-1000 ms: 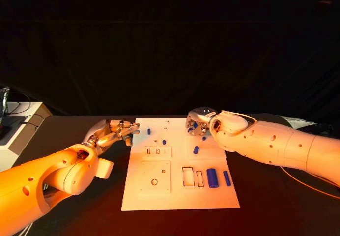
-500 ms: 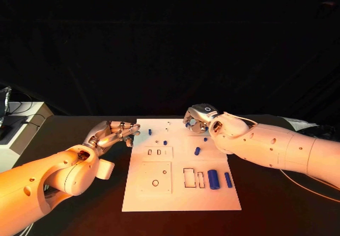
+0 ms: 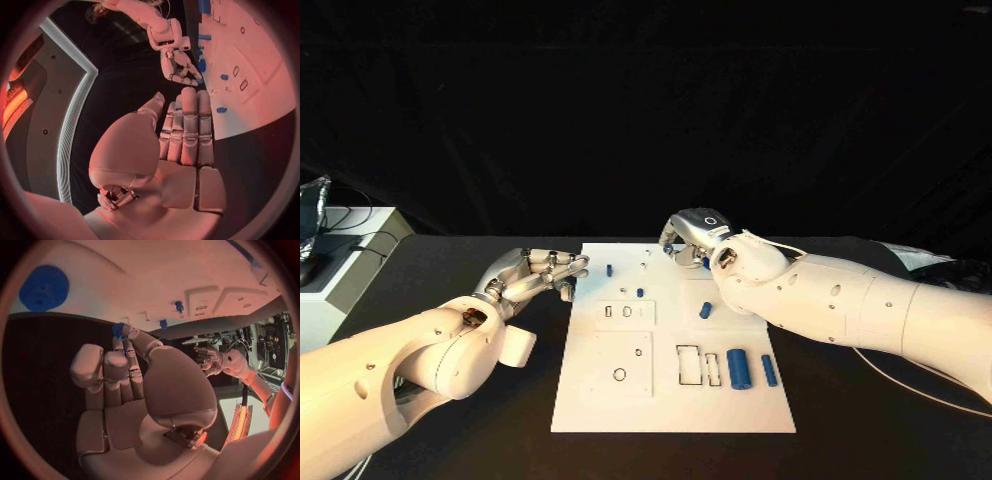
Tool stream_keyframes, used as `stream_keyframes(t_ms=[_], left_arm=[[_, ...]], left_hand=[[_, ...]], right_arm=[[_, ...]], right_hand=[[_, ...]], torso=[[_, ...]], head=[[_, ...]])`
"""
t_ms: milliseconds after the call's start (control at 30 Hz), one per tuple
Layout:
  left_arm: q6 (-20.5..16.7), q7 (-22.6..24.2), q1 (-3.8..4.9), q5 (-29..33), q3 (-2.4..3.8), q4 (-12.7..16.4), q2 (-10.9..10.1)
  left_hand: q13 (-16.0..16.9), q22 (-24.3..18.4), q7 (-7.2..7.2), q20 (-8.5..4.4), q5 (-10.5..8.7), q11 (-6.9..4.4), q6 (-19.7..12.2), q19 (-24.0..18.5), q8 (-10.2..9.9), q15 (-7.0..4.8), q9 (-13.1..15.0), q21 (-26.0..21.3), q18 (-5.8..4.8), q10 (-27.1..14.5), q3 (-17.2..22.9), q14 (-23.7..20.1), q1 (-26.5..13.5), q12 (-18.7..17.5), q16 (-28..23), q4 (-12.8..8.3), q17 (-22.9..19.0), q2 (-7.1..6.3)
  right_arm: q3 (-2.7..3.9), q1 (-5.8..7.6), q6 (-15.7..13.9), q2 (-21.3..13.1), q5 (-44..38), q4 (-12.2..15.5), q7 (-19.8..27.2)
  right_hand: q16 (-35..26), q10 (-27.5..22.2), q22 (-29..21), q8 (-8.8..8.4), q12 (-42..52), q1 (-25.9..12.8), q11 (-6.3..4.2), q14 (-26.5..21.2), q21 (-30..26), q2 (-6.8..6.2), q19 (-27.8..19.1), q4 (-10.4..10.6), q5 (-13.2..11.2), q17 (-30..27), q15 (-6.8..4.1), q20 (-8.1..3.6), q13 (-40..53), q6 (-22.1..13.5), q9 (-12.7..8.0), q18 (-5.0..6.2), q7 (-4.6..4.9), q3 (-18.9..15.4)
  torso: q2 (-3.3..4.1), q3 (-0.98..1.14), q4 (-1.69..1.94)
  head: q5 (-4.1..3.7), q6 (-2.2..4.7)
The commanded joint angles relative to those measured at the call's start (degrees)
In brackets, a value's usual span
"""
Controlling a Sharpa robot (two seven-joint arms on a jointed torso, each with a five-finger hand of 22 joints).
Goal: Assemble the parts on the task board
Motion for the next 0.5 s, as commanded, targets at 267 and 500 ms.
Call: stream_keyframes(t_ms=[267,500], left_arm=[[1.1,0.3,0.01,0.1,0.06,0.3,0.3],[1.0,0.3,0.02,0.1,0.07,0.6,0.1]], left_hand=[[0.0,0.1,0.05,0.06,0.06,0.01,-0.3,-0.3,-0.2,-0.05,0.0,0.3,0.46,-0.4,0.1,-0.5,-0.2,0.1,0.3,0.2,0.0,0.2],[0.0,0.1,0.05,0.06,0.06,0.01,-0.3,-0.3,-0.2,-0.05,0.0,0.3,0.46,-0.4,0.1,-0.5,-0.2,0.1,0.3,0.2,0.0,0.2]], right_arm=[[0.14,-0.39,-4.0,4.0,-1.6,-4.3,-1.1],[0.16,-0.89,-3.7,5.2,-1.8,-5.9,-1.0]], right_hand=[[-0.3,3.7,1.9,-0.24,0.3,1.6,-1.97,0.3,-1.6,1.94,1.0,-0.5,0.5,0.3,-0.12,0.01,0.3,0.2,0.0,1.18,-0.01,0.0],[-0.3,3.8,3.2,-0.22,0.3,1.5,-2.02,0.4,-2.9,1.9,1.4,-0.5,0.9,0.3,-0.15,0.0,0.3,0.3,0.0,1.19,-0.02,-0.1]], torso=[[0.3,-0.39,0.81],[0.54,-0.59,1.14]], head=[[-0.33,0.22],[-0.54,0.28]])
